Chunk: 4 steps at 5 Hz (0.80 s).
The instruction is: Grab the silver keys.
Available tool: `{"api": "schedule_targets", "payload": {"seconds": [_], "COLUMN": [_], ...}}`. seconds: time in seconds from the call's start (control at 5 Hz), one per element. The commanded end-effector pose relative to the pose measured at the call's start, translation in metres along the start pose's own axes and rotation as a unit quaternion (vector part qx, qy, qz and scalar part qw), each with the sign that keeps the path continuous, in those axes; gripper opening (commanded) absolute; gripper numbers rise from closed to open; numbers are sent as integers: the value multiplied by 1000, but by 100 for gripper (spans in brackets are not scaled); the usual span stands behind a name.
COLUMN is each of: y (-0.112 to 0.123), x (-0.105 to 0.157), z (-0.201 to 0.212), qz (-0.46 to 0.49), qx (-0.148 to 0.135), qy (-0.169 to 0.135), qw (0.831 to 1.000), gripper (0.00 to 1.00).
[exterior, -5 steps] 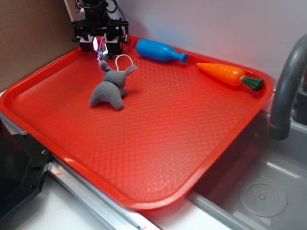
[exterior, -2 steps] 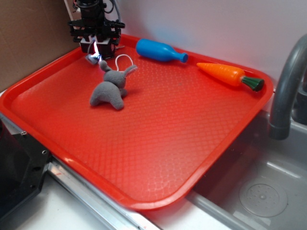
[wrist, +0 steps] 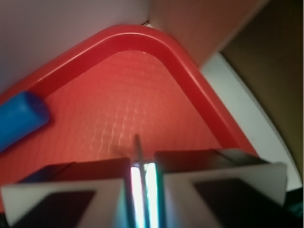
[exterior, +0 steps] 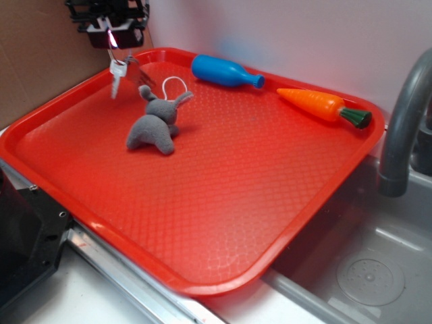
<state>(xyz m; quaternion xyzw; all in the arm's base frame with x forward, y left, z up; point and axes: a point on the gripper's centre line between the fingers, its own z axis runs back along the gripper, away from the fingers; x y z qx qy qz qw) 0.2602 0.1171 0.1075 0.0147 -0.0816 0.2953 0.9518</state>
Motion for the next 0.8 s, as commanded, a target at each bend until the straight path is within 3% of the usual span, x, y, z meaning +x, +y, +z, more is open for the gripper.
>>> {"api": "schedule_targets", "payload": {"seconds": [0.0, 0.2, 0.4, 0.6], "y": [-55, -75, -92, -97], "x": [-31, -57, -87, -98], "z": [117, 153, 175, 177], "qz": [-117, -178, -248, -268], "qx": [-54, -75, -127, -134], "qy": [-34, -22, -1, 12], "qw": [991, 981, 960, 954], "gripper": [0, 0, 0, 0]}}
